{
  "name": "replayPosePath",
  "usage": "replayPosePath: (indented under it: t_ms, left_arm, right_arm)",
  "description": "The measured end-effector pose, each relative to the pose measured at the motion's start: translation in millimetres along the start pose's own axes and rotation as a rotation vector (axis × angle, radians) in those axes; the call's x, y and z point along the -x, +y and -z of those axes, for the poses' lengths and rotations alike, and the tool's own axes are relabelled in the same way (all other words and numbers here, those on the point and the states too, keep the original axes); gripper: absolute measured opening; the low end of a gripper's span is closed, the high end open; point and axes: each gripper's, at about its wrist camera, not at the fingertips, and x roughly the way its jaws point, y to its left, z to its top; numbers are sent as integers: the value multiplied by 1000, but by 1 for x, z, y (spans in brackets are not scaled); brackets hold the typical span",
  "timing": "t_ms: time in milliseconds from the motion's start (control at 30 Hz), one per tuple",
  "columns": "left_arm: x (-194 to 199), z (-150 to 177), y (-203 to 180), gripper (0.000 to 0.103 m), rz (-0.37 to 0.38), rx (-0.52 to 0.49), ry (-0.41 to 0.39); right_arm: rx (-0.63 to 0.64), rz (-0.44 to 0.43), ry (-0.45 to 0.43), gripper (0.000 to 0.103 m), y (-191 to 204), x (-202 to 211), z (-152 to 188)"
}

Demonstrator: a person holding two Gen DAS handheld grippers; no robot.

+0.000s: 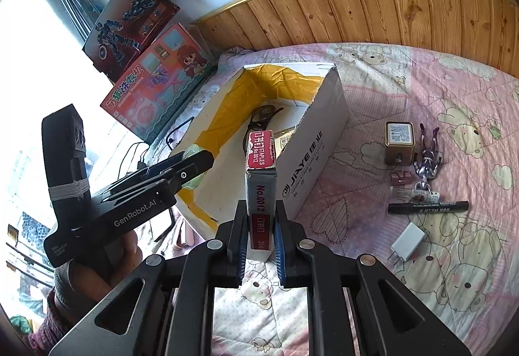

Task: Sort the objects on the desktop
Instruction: 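Lift and carry the tape roll and staples box toward the yellow-taped box, then lower the staples box into the box and open the right gripper while left holds the tape above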

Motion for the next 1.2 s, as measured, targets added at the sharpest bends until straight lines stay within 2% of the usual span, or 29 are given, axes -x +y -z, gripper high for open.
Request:
replayPosePath:
  t_ms: [733, 1200]
  left_arm:
    - [-21, -27, 51, 49, -36, 60, 15]
    - [-46, -24, 66, 49, -56, 85, 94]
  right_arm:
    - [114, 39, 39, 15, 26, -40, -50]
    - [197, 82, 76, 15, 38, -77, -82]
